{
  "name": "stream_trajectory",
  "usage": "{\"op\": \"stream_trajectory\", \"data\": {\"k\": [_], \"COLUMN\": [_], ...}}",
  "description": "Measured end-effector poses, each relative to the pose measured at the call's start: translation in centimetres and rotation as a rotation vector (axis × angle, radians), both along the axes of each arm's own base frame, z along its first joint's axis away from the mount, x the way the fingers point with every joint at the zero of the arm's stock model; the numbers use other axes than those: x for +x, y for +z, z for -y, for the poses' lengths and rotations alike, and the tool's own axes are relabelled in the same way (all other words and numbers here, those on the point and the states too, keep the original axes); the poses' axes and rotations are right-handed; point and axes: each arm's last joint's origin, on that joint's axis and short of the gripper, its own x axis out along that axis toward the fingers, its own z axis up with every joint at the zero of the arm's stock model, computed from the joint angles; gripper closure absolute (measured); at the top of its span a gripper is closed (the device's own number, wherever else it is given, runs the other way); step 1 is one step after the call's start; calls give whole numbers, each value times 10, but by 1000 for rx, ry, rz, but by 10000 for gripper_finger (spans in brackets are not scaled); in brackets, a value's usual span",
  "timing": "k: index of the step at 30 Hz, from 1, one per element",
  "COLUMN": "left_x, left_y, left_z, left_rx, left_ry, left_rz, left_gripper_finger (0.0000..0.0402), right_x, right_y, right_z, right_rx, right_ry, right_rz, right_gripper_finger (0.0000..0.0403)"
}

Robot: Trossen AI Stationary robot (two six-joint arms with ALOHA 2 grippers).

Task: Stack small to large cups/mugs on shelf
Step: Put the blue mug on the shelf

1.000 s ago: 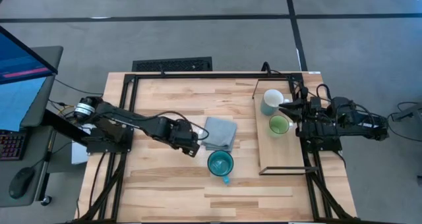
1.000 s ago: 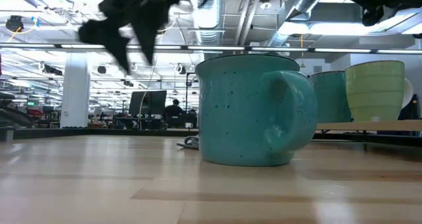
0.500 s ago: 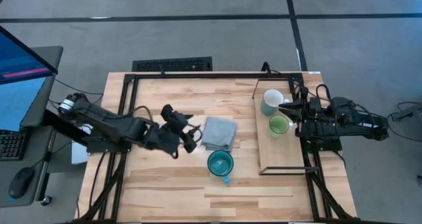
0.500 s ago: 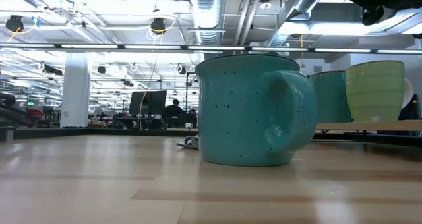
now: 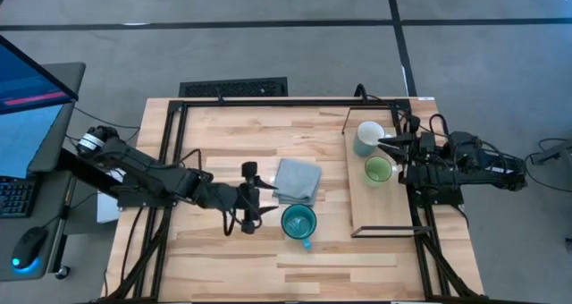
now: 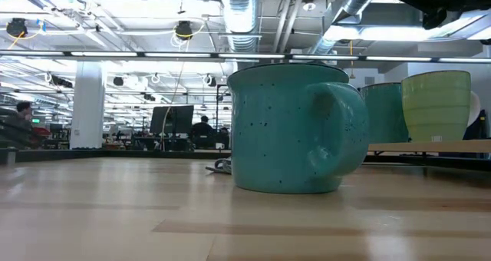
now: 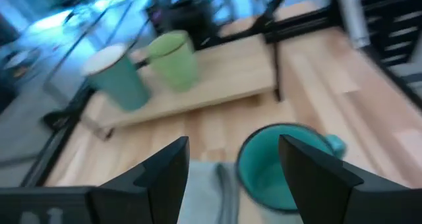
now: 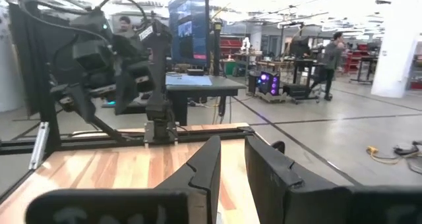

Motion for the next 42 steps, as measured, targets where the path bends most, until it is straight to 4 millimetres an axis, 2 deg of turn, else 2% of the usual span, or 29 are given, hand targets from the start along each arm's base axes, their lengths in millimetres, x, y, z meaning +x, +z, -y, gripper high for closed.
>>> {"op": "stream_trajectory", "data": {"k": [4, 8, 17, 24, 27, 31, 37, 42], "left_x": [-12, -35, -105, -149, -159, -167, -171, -175], "left_y": [-11, -17, -40, -54, -62, -76, -90, -94], "left_z": [-16, -37, -64, -77, -80, -84, -82, -81], "left_rx": [-21, -45, 7, 11, -76, -86, -128, -141], "left_ry": [-145, -192, -133, -54, 17, 76, -13, -67], "left_rz": [65, 156, 225, 275, 306, 294, 347, 380], "left_gripper_finger": [177, 177, 177, 177, 177, 177, 177, 177], "right_x": [0, 0, 0, 1, 1, 1, 1, 1], "right_y": [-1, -3, -4, -6, -5, -6, -6, -6], "right_z": [0, 0, 1, 6, 6, 6, 6, 6], "right_rx": [2, 3, 6, 14, 14, 18, 32, 33], "right_ry": [-9, -12, -35, -207, -207, -206, -205, -204], "right_rz": [-13, -32, -45, -67, -62, -62, -59, -59], "right_gripper_finger": [310, 310, 310, 310, 310, 310, 310, 310]}}
